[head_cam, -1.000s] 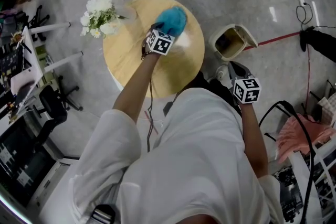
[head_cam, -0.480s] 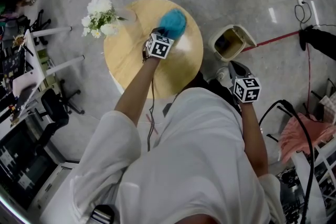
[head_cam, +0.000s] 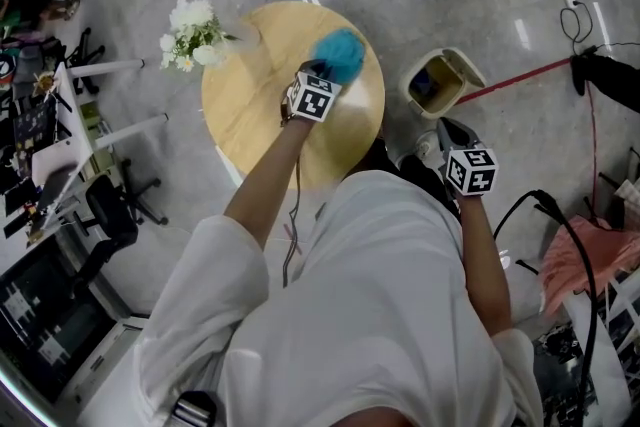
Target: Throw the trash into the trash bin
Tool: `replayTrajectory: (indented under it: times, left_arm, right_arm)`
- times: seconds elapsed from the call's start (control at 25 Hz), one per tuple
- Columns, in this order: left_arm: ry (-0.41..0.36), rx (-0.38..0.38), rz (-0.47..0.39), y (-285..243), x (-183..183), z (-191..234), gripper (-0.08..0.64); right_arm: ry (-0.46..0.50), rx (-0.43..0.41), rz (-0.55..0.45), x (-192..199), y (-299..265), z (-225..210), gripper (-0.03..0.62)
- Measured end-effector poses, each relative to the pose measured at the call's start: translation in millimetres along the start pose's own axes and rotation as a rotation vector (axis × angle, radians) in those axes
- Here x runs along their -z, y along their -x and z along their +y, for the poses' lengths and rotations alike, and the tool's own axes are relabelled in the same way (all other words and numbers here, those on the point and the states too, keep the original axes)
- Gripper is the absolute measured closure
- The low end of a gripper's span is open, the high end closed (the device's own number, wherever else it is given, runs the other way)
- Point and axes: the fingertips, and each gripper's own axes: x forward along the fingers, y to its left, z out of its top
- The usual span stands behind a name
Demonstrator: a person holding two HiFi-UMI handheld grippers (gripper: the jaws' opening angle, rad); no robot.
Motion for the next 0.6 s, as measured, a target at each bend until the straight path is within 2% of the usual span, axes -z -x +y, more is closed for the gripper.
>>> replayTrajectory:
  times: [0.6]
  left_arm:
    - [-0.09, 0.047, -0.013, -2.5, -28.8, -53.6, 0.552]
  right_arm:
    - [-0.066, 0.029, -0.036, 26.7, 24.5, -22.8, 0.592]
